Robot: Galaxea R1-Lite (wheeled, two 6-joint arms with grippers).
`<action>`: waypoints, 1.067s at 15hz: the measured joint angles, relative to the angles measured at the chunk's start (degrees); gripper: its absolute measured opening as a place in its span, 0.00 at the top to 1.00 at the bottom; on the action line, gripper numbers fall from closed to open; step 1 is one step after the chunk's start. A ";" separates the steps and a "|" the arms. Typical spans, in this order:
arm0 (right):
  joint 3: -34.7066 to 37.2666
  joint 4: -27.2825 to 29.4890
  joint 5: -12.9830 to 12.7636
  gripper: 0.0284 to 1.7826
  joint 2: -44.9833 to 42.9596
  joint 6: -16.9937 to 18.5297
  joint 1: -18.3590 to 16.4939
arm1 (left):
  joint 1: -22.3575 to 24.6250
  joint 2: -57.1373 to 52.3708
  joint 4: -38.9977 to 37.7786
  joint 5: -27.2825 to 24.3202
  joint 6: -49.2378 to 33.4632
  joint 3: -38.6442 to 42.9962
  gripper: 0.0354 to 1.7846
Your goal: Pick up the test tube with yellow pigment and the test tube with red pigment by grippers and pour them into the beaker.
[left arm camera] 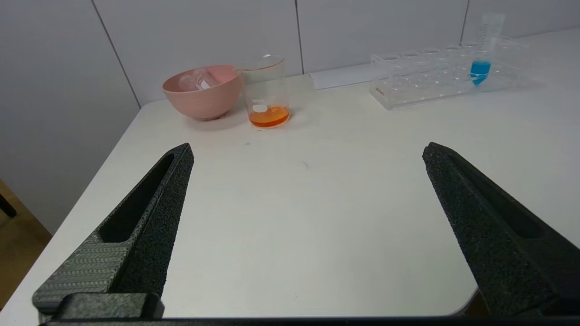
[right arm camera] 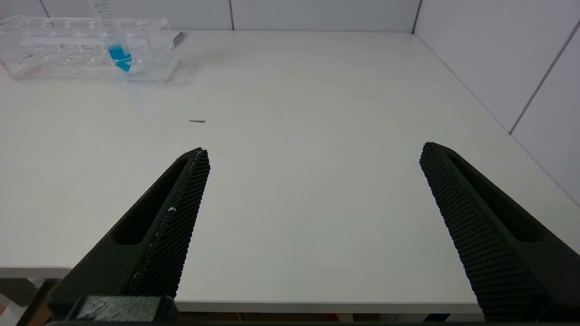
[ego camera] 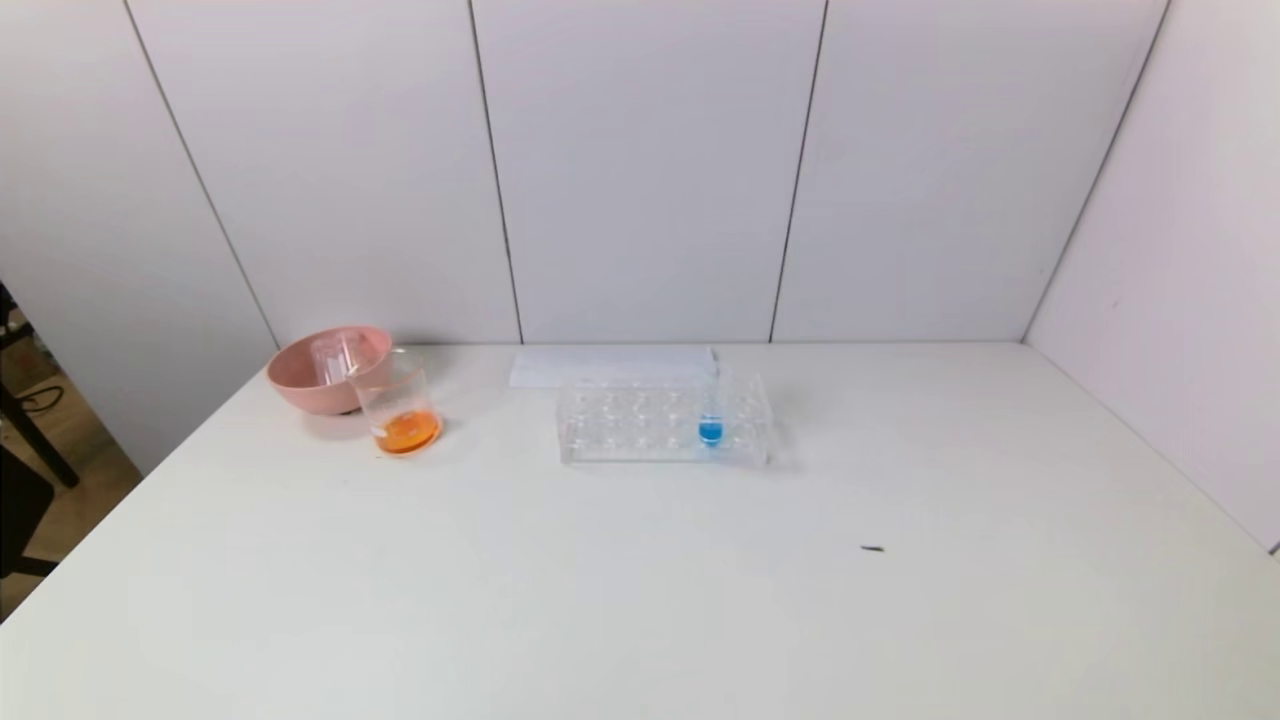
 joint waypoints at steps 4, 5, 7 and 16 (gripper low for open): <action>0.00 0.00 0.00 0.05 0.00 0.00 0.00 | 0.02 -0.02 2.89 3.30 0.46 1.02 0.01; 0.00 0.00 0.00 0.05 0.00 0.00 0.00 | 0.02 -0.02 4.99 4.62 1.00 1.07 0.01; 0.00 0.00 0.00 0.05 0.00 0.00 0.00 | 0.05 -0.02 7.74 5.40 2.32 1.07 0.01; 0.00 0.00 0.00 0.05 0.00 0.00 0.00 | 0.02 -0.02 7.52 5.38 1.88 1.10 0.01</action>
